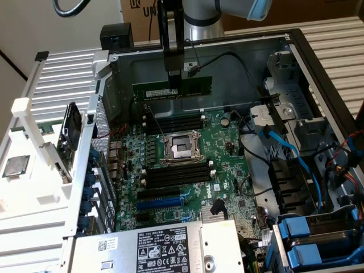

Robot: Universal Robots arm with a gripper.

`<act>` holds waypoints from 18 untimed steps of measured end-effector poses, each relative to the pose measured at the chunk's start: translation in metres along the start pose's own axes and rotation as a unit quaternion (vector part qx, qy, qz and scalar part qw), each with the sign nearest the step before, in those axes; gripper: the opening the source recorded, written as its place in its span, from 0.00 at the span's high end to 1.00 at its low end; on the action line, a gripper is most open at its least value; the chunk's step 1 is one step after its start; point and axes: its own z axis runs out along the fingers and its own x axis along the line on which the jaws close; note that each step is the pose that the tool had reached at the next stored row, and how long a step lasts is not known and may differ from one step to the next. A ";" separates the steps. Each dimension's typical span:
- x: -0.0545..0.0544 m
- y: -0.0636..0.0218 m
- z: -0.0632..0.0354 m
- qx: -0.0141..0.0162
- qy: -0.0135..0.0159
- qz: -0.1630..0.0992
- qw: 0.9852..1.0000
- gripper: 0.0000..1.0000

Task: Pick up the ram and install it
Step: 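Insert the ram into the slot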

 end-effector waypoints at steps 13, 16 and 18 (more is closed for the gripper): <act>-0.009 0.0075 0.0069 0.017 0.024 0.000 1.000 0.88; -0.010 0.0076 0.0070 0.017 0.024 0.000 1.000 0.88; -0.013 0.0077 0.0079 0.017 0.023 0.000 1.000 0.88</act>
